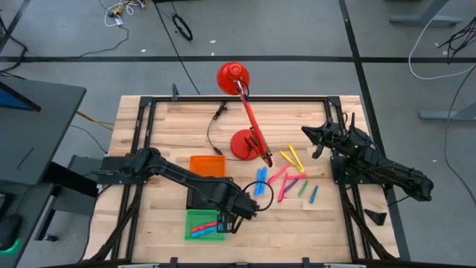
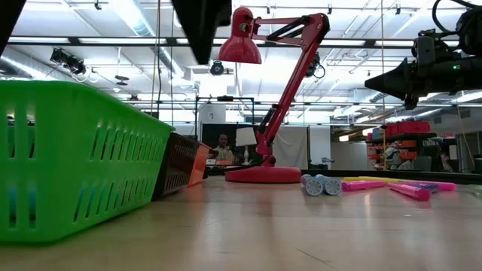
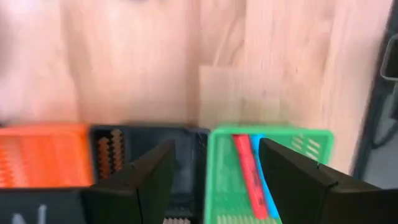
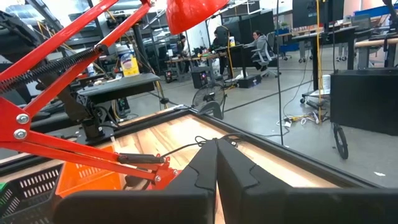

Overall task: Pick & Place Markers
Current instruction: Put the right blue highlighter into the green bin

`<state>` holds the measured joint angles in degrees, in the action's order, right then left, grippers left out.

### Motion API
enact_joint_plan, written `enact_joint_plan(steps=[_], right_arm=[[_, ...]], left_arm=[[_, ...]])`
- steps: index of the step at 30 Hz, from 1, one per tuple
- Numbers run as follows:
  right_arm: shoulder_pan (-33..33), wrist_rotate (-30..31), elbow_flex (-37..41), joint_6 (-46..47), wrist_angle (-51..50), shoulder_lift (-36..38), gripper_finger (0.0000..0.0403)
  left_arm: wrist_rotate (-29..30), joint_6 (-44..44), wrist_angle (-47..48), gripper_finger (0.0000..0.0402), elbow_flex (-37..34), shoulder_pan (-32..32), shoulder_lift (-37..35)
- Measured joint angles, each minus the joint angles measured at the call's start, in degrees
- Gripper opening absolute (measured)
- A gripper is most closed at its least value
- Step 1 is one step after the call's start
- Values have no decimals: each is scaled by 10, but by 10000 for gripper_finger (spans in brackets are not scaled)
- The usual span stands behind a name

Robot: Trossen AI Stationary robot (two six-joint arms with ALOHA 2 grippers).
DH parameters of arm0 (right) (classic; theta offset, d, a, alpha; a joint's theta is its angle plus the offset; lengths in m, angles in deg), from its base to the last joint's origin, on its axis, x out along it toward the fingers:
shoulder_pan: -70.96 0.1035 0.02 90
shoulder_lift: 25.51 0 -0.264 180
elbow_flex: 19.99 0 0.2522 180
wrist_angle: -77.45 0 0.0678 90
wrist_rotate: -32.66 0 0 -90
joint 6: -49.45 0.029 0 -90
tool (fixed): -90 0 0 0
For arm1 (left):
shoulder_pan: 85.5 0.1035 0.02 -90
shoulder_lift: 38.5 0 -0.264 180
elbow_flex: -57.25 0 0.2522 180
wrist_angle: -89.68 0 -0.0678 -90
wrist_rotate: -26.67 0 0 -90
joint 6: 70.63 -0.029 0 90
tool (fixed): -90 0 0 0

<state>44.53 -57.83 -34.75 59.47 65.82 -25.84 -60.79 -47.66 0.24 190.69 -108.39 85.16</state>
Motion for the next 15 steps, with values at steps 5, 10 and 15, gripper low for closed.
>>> enact_joint_plan(steps=[5,10,15], right_arm=[[0,0,0,0,0,0,10],[0,0,0,0,0,0,10],[0,0,0,0,0,0,10]], left_arm=[[66,-30,-26,236,0,-5,-17],[118,-57,-77,236,0,-9,-40],[178,-89,-135,236,-1,-9,-63]])
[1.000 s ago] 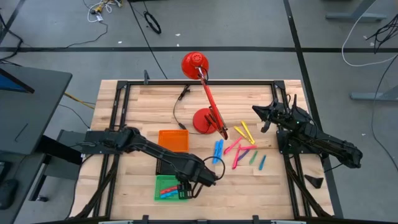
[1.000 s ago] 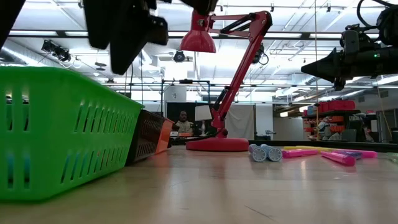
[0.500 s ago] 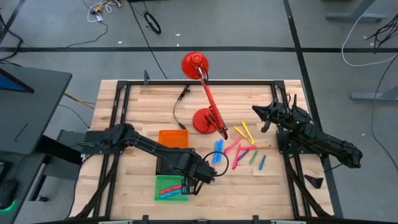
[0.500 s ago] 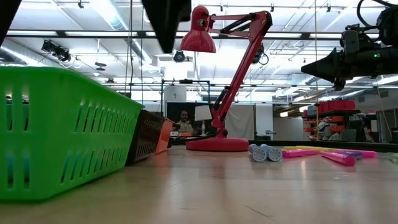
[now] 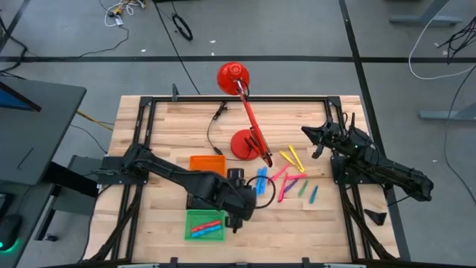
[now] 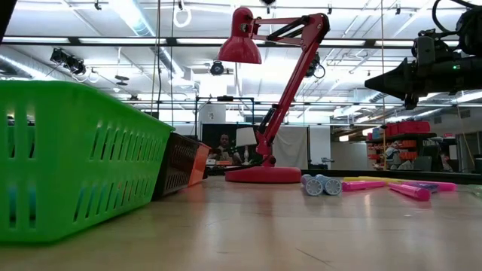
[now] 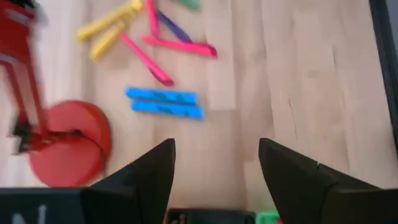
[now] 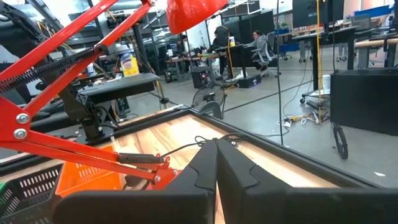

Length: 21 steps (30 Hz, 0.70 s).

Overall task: Pick & Place Markers
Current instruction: Put the right blue highlighter into the green bin

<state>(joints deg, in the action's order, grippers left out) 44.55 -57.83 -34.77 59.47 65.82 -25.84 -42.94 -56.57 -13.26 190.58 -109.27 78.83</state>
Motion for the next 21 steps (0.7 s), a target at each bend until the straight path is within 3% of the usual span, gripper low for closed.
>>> enact_joint_plan(steps=[18,21], right_arm=[[0,0,0,0,0,0,10],[0,0,0,0,0,0,10]], left_arm=[[112,-129,-171,236,0,3,-34],[119,-158,-238,236,-33,10,-43]])
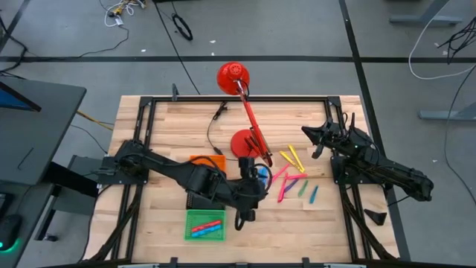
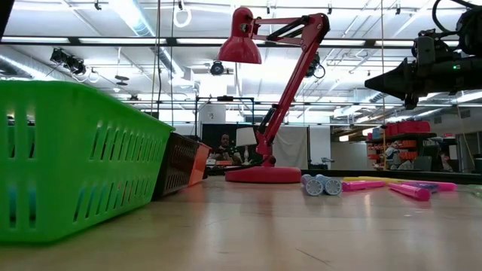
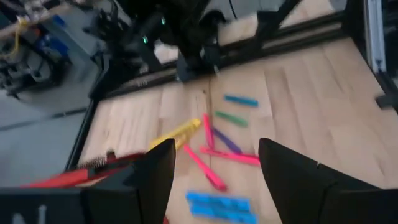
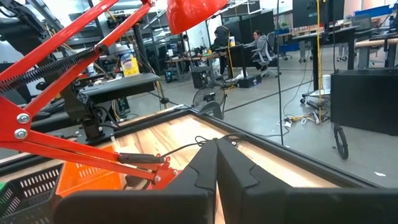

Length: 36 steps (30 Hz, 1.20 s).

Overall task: Pick & Place Markers
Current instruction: Put the right blue highlighter into the green bin

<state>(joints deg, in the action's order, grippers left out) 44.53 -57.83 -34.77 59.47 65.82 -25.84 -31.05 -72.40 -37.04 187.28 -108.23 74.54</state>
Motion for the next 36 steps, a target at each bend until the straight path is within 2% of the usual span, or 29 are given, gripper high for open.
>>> enact_joint_plan(steps=[3,6,13,20,27,32,36], right_arm=[[0,0,0,0,0,0,10],[0,0,0,0,1,0,10],[0,0,0,0,0,0,10],[0,0,0,0,0,0,10],[0,0,0,0,0,0,10],[0,0,0,0,0,0,10],[0,0,0,0,0,0,10]], left_arm=[[-9,-19,-87,236,-97,2,-33],[-21,-11,-125,236,-193,7,-78],[-62,9,-256,236,-369,32,-205],[-114,11,-409,236,-505,48,-321],[-137,7,-579,236,-640,49,-408],[-145,3,-659,236,-698,41,-434],[-136,0,-673,236,-719,41,-451]])
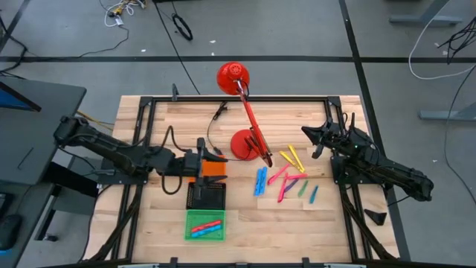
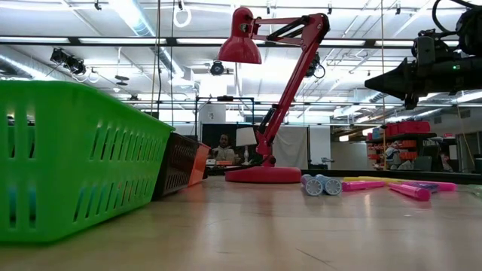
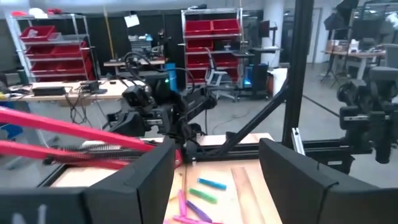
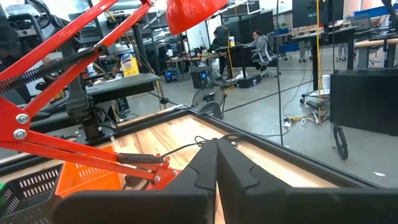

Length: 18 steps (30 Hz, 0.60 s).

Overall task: Pick & Place Markers
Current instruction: Put the right blue highlighter into the green bin

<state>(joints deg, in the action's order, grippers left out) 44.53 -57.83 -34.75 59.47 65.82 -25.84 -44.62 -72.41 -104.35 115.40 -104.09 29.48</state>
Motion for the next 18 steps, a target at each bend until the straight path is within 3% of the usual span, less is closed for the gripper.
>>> enact_joint_plan(steps=[18], right_arm=[[0,0,0,0,0,0,10]], left_arm=[[11,42,-7,236,-3,0,-7]])
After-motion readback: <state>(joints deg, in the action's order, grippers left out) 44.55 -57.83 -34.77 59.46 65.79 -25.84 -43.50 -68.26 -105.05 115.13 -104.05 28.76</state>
